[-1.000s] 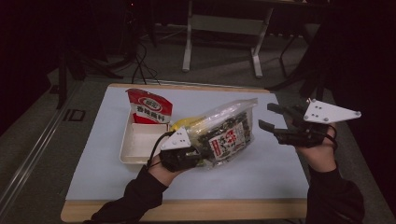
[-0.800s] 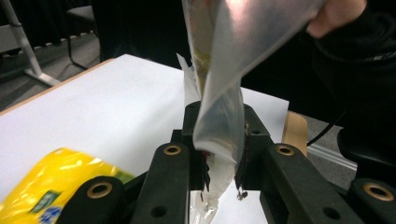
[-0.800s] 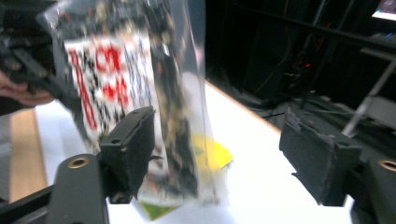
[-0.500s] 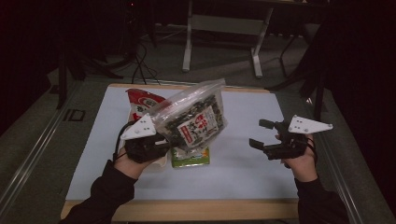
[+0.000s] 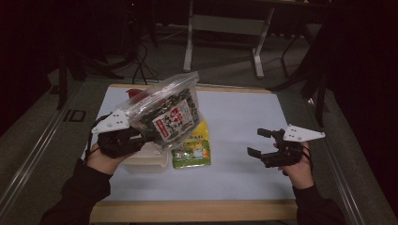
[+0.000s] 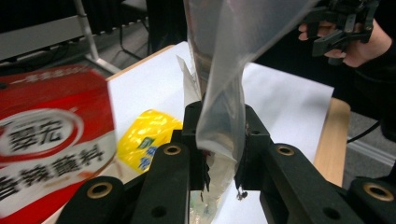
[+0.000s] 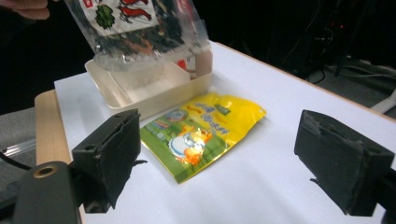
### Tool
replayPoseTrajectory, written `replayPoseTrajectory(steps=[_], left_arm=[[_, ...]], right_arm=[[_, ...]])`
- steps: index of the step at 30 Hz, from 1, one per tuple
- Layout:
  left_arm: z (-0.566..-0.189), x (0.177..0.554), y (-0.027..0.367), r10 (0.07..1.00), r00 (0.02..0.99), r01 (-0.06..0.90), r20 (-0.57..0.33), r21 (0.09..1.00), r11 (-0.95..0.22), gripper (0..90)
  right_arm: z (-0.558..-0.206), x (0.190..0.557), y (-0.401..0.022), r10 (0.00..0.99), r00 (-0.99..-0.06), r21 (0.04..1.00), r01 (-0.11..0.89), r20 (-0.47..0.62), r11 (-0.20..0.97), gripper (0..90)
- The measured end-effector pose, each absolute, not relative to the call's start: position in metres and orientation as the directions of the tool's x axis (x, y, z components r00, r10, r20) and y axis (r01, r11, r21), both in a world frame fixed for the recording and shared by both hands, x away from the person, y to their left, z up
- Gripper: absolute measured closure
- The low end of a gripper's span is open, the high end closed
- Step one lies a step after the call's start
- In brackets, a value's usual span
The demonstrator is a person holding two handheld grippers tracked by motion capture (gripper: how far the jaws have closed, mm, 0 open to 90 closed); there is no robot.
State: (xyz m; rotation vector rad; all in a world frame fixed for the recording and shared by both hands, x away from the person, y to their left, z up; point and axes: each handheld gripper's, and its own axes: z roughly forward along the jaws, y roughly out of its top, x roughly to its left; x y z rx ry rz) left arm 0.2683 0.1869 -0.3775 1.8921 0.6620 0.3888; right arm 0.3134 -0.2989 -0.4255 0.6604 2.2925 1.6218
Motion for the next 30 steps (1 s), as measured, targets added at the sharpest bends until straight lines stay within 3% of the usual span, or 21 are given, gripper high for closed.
replayPoseTrajectory(steps=[14,30], left_arm=[[-0.382,0.263,0.240,0.692,0.721,0.341,-0.033,0.886,-0.313,79.0],[-0.395,0.276,0.254,0.683,0.729,0.403,-0.036,0.829,-0.387,79.0]], right_arm=[[-0.435,0.314,-0.308,0.495,-0.864,0.938,0.238,0.086,0.253,14.6],[-0.440,0.316,-0.310,0.496,-0.862,0.936,0.253,0.103,0.246,14.7]])
